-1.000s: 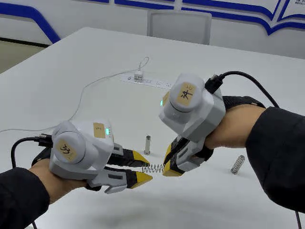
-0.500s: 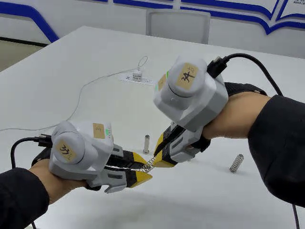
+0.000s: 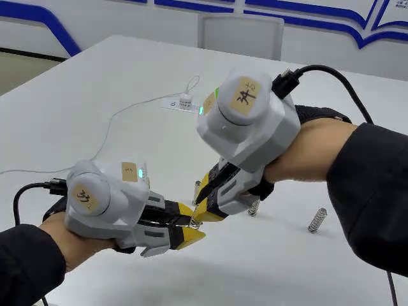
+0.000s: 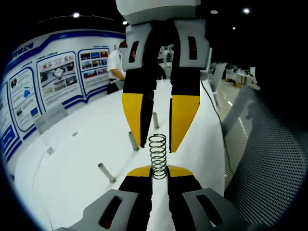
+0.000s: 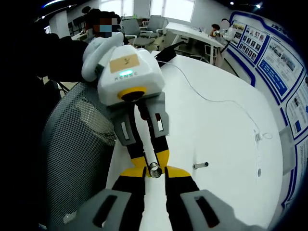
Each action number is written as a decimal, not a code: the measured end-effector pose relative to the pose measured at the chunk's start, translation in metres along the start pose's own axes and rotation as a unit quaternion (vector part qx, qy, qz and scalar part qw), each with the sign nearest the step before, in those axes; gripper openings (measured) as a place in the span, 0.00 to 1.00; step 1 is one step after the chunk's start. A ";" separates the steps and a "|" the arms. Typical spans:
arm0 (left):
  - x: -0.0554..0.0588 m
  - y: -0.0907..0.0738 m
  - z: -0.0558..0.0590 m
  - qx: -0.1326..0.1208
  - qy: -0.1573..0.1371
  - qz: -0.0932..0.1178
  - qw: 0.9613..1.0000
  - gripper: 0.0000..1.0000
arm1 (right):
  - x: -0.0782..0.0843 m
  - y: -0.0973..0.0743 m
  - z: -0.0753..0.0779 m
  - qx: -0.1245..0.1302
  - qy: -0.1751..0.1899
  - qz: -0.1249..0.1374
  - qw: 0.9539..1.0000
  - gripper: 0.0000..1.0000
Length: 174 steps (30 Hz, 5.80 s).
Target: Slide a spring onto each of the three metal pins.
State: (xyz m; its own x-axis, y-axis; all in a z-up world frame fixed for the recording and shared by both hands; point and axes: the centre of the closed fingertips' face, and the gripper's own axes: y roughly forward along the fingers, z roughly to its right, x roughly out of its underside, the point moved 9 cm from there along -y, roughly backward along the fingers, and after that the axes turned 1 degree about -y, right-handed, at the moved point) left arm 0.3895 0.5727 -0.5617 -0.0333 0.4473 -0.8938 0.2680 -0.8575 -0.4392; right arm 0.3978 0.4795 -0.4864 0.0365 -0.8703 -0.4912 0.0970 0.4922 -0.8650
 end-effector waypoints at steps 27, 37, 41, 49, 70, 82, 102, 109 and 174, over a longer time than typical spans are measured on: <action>0.000 -0.010 -0.008 -0.029 -0.022 0.008 0.999 0.22 | -0.004 0.004 0.012 -0.007 0.002 -0.018 1.000 0.12; 0.009 -0.027 -0.017 -0.063 -0.061 0.010 0.996 0.35 | -0.001 -0.003 0.030 0.015 0.008 -0.022 1.000 0.12; 0.013 -0.030 -0.017 -0.073 -0.069 0.007 0.995 0.39 | 0.002 -0.003 0.039 0.024 0.012 -0.025 0.999 0.12; 0.019 -0.035 -0.019 -0.089 -0.084 0.005 0.992 0.45 | 0.008 0.000 0.061 0.040 0.030 -0.026 0.998 0.12; 0.024 -0.028 -0.018 -0.094 -0.097 -0.005 0.991 0.55 | 0.018 0.037 0.101 0.042 0.065 -0.052 0.996 0.12; 0.025 -0.028 -0.018 -0.092 -0.099 -0.006 0.991 0.56 | 0.018 0.047 0.103 0.035 0.072 -0.063 0.995 0.12; 0.026 -0.027 -0.018 -0.091 -0.103 -0.009 0.991 0.56 | 0.029 0.081 0.107 0.014 0.090 -0.093 0.992 0.12; 0.027 -0.026 -0.018 -0.090 -0.105 -0.011 0.990 0.55 | 0.038 0.093 0.105 0.009 0.100 -0.097 0.990 0.12; 0.027 -0.022 -0.014 -0.075 -0.104 -0.007 0.992 0.65 | 0.148 -0.054 0.036 0.200 0.229 0.066 0.950 0.28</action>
State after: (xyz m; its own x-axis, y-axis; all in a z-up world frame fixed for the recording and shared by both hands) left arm 0.3964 0.6068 -0.5751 -0.2322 0.3842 -0.8935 0.4052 -0.7969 -0.4480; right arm 0.4343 0.3239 -0.5087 -0.3533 -0.6577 -0.6653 0.4962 0.4711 -0.7293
